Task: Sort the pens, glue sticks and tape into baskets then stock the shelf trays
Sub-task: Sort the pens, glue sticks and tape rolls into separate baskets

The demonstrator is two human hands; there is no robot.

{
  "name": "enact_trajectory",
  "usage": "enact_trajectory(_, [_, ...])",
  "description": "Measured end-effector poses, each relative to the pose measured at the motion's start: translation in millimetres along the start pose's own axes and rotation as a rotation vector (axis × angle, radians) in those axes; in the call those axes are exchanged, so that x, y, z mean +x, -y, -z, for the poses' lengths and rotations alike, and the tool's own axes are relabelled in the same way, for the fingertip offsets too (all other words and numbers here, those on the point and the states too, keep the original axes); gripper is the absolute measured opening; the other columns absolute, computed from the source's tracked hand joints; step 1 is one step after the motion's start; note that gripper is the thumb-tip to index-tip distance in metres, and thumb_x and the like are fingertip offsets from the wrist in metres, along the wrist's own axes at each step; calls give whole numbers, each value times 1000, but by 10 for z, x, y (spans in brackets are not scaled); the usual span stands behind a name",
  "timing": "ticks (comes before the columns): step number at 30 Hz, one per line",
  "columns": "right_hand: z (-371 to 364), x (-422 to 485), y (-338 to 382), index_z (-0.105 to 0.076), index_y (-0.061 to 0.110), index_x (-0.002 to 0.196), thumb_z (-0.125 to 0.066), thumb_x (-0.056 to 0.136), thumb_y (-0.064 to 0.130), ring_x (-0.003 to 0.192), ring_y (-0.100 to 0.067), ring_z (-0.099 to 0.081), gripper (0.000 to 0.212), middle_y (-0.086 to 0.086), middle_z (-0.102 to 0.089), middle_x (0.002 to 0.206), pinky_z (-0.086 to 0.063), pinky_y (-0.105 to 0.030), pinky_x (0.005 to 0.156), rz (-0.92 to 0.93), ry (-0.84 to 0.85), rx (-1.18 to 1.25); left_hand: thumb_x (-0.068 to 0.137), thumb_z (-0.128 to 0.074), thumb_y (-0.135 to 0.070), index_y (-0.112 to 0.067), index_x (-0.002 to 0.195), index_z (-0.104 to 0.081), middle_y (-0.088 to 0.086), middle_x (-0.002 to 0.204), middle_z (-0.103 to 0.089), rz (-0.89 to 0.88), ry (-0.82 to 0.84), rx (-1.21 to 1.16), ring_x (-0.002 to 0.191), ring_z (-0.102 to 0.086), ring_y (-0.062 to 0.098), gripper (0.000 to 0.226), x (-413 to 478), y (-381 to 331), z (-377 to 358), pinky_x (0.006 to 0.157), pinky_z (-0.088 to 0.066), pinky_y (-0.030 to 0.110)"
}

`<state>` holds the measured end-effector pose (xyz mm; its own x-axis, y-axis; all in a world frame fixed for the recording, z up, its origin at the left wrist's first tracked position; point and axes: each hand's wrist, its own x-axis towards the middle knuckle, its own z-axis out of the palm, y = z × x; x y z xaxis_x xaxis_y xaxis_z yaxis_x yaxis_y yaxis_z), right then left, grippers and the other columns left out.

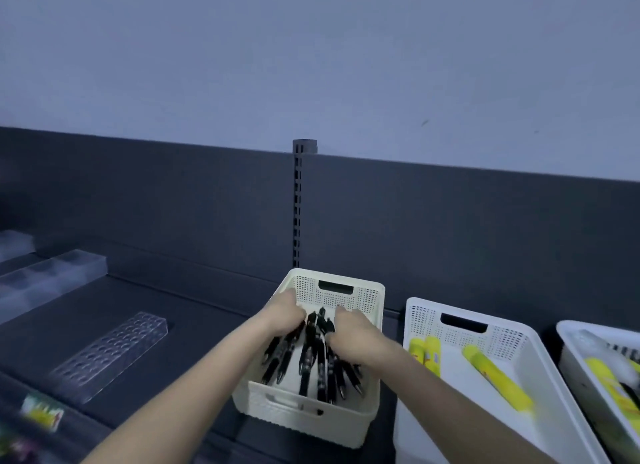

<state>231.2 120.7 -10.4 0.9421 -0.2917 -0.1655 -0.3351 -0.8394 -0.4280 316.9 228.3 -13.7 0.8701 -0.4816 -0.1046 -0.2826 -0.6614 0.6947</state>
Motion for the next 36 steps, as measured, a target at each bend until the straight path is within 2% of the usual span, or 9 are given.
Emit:
enact_trajectory(3, [78, -106, -13, -44, 4, 122, -44, 93, 20, 118, -34, -46, 33, -16, -43, 128, -39, -36, 95, 75, -106, -203, 90, -41, -9, -6, 128, -47, 13, 133, -49, -85, -35, 129, 119, -50, 28, 38, -32, 11, -19, 96, -41, 27])
enact_trajectory(9, [215, -298, -214, -45, 7, 125, -43, 95, 27, 120, -31, -44, 36, -12, -47, 129, -33, -38, 101, 89, -195, -415, 94, -40, -17, -8, 136, -41, 16, 137, -43, -162, -64, 311, 130, -39, 31, 43, -183, -171, -102, 102, -35, 30])
enact_trajectory(14, [438, -601, -647, -43, 7, 130, -43, 94, 27, 122, -31, -43, 41, -11, -47, 132, -34, -37, 101, 31, -260, -359, 95, -42, -20, -12, 139, -41, 8, 144, -43, -275, -72, 319, 133, -39, 23, 44, -281, -463, -299, 108, -33, 31])
enact_trajectory(19, [744, -1101, -1280, -44, 10, 132, -43, 94, 28, 118, -30, -48, 42, -10, -49, 129, -41, -36, 96, -38, -335, -255, 92, -45, -15, -8, 119, -57, 9, 120, -61, -445, -25, 306, 117, -52, 26, 31, -482, -971, -728, 80, -36, 25])
enact_trajectory(24, [1030, -1652, -2018, -54, 12, 110, -46, 91, 28, 106, -27, -53, 26, -8, -57, 107, -46, -38, 89, -112, -426, -194, 96, -44, -21, -15, 135, -46, 3, 137, -50, -537, 52, 239, 127, -44, 18, 40, -747, -1592, -1279, 98, -34, 24])
enact_trajectory(26, [1144, -1890, -2321, -55, 10, 116, -47, 92, 27, 110, -26, -54, 31, -9, -58, 114, -46, -37, 90, -141, -452, -174, 96, -44, -21, -14, 135, -47, 2, 137, -50, -563, 73, 210, 127, -44, 18, 39, -871, -1836, -1498, 99, -34, 25])
enact_trajectory(31, [1362, -2404, -3036, -55, 13, 100, -49, 92, 26, 93, -25, -55, 16, -6, -57, 93, -37, -30, 70, -204, -451, -162, 93, -45, -14, -3, 109, -61, 9, 110, -63, -577, 135, 177, 109, -56, 26, 25, -1167, -2340, -2014, 88, -43, 31])
enact_trajectory(33, [1422, -2562, -3282, -56, 11, 112, -49, 93, 26, 99, -25, -57, 25, -5, -59, 98, -40, -28, 73, -245, -433, -133, 93, -46, -15, -7, 101, -61, 7, 99, -61, -568, 166, 171, 107, -57, 27, 19, -1240, -2486, -2211, 88, -43, 33])
enact_trajectory(36, [1468, -2707, -3580, -56, 4, 121, -48, 94, 28, 104, -25, -58, 36, -11, -63, 113, -44, -30, 81, -316, -402, -97, 93, -47, -14, -11, 97, -59, 14, 106, -65, -574, 211, 186, 105, -59, 29, 14, -1278, -2661, -2449, 85, -44, 32])
